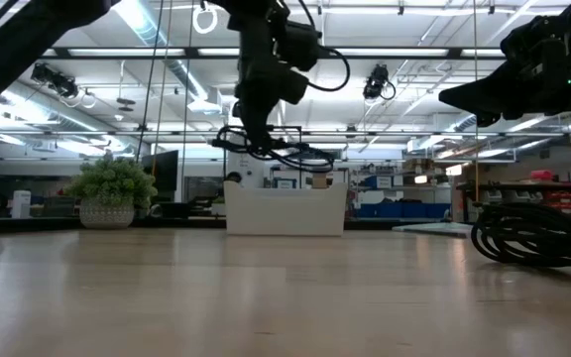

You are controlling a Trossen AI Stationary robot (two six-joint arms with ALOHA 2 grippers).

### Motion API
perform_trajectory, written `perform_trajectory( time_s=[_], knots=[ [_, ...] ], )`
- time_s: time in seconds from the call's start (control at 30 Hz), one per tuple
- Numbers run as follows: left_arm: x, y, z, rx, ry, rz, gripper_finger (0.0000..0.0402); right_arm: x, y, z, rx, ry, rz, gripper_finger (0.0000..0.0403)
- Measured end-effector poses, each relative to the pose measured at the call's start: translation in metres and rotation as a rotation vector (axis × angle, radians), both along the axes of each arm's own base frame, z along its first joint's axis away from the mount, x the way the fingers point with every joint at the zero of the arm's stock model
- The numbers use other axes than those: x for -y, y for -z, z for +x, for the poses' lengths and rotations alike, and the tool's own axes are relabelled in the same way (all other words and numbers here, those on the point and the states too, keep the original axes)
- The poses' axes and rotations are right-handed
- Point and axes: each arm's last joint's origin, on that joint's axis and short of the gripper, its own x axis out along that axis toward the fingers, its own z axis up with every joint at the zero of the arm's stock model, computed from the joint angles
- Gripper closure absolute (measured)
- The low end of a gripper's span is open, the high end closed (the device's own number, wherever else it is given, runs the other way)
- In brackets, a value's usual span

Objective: Pick and place USB-C Cables
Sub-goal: Put the left black charger cable into the white bin

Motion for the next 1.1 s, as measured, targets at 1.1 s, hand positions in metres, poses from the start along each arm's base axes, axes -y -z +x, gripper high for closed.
perform_trajectory(
  time_s=[1.1],
  knots=[
    [-0.001,0.058,0.041,-0.06,0.136,0.263,0.0365,0.0,0.0,0.0,0.001,0.0,0.0,0.0383]
  ],
)
